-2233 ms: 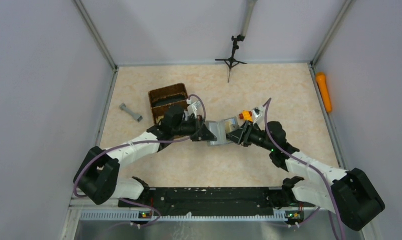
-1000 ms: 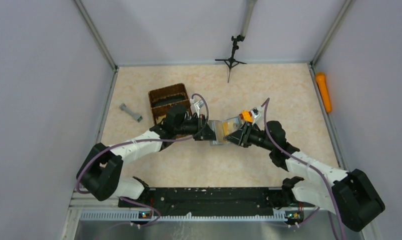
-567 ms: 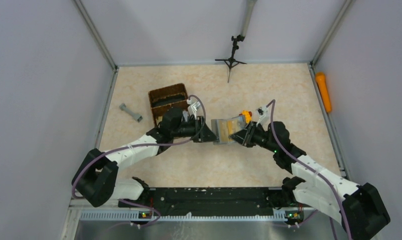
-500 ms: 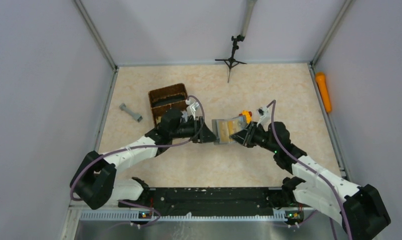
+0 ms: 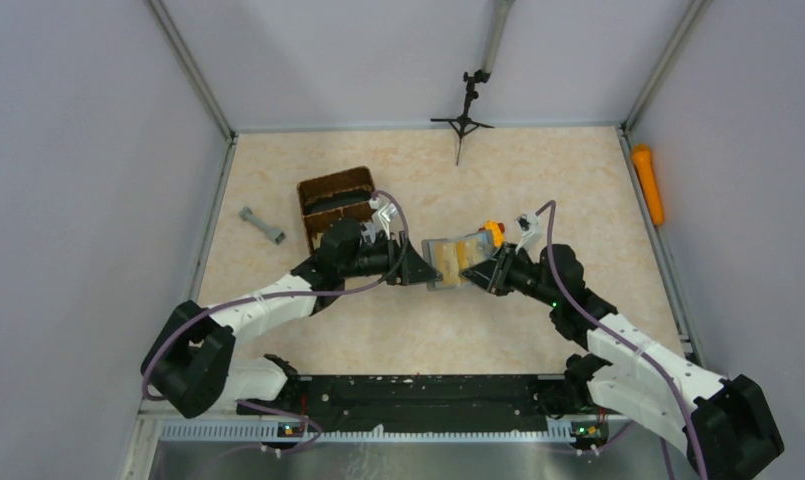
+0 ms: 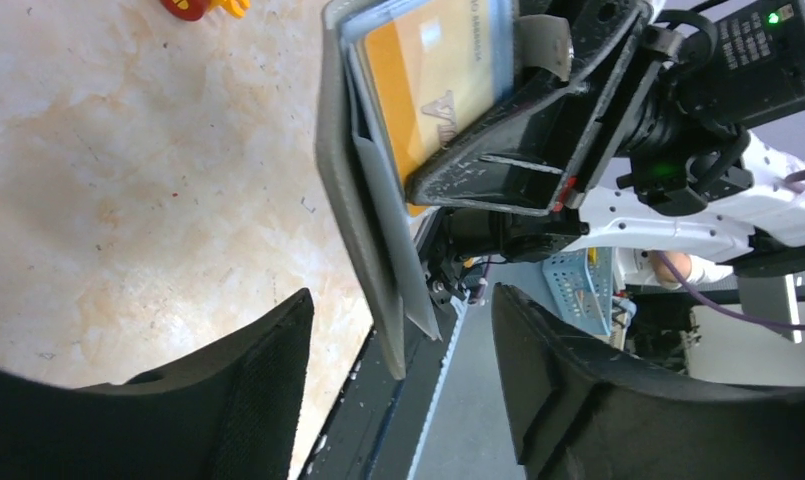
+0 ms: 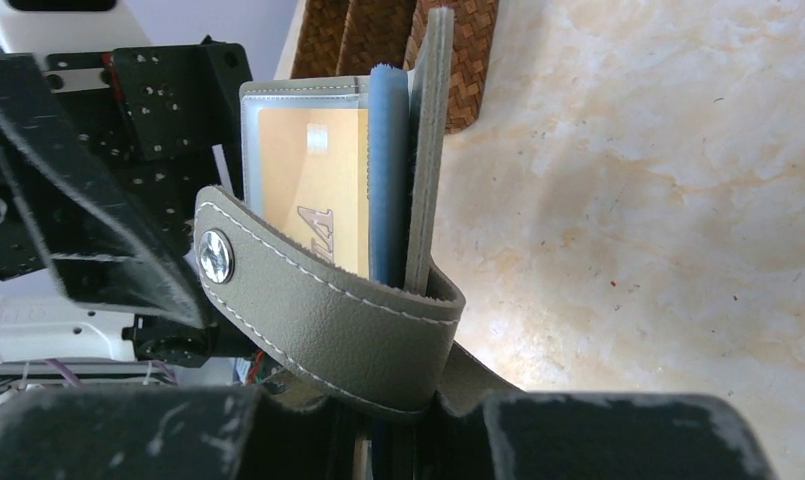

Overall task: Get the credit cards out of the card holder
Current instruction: Remove the credit card from the card holder.

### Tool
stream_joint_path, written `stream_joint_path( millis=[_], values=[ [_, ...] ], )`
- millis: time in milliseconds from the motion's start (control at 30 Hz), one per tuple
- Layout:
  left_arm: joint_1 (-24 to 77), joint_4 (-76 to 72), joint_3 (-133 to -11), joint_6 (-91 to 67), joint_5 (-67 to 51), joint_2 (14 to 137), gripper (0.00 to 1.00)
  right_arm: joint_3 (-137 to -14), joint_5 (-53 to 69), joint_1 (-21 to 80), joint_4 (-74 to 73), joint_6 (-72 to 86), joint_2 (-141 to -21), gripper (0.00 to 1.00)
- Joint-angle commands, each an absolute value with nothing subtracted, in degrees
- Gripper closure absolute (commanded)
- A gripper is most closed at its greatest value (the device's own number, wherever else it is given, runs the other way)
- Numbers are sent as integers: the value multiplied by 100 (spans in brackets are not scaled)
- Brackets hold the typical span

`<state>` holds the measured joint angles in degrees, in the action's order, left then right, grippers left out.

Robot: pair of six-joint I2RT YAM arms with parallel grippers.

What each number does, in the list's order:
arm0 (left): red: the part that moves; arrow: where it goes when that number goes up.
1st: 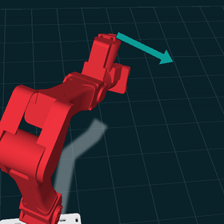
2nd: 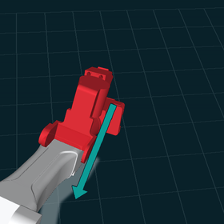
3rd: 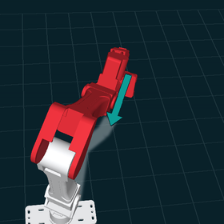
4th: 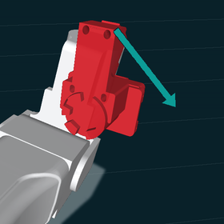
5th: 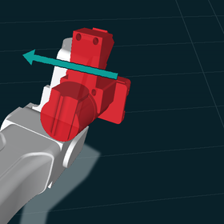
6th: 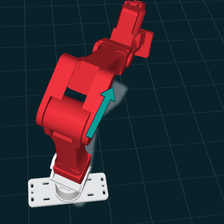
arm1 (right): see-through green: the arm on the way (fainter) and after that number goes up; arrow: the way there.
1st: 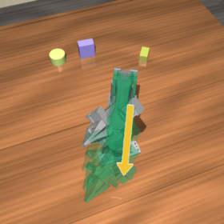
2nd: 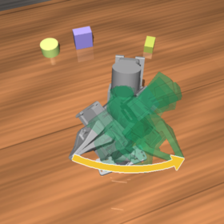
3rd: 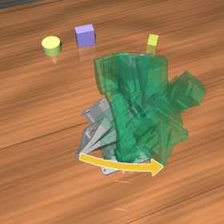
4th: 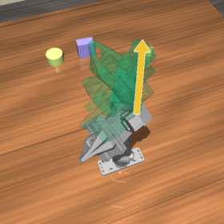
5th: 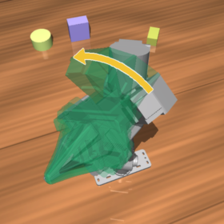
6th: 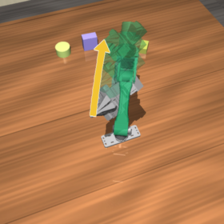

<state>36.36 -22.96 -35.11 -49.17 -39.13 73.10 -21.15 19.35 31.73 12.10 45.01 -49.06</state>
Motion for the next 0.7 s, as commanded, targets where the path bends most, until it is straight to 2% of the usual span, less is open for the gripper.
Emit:
stream_joint_path(
  millis=[0, 67, 233, 300, 333, 433, 467, 533, 667],
  values=[
    [3619, -2595, -3620, -4900, -3968, 7470, 48, -2373, 2091, 3199, 1700, 4495, -4722, 87],
    [3605, -2701, -3638, -4969, -4024, 7544, 63, -2373, 2128, 3199, 1718, 4498, -4736, 87],
    [3544, -3072, -3537, -5175, -4117, 7646, 87, -2370, 2143, 3199, 1660, 4472, -4699, 87],
    [3514, -3154, -3500, -5238, -4146, 7649, 100, -2413, 2123, 3199, 1573, 4370, -4656, 83],
    [3489, -3186, -3475, -5265, -4160, 7653, 100, -2447, 2096, 3199, 1439, 4313, -4626, 79],
    [3423, -3289, -3409, -5323, -4224, 7620, 100, -2625, 1787, 3199, 913, 4105, -4562, 53],
    [3406, -3302, -3399, -5333, -4239, 7602, 100, -2731, 1603, 3199, 628, 4009, -4555, 47],
    [3385, -3313, -3401, -5344, -4261, 7591, 100, -2962, 1243, 3199, 104, 3780, -4555, 42],
    [3371, -3338, -3362, -5352, -4262, 7572, 100, -3357, 461, 3199, -803, 3294, -4447, 40]
  ],
)
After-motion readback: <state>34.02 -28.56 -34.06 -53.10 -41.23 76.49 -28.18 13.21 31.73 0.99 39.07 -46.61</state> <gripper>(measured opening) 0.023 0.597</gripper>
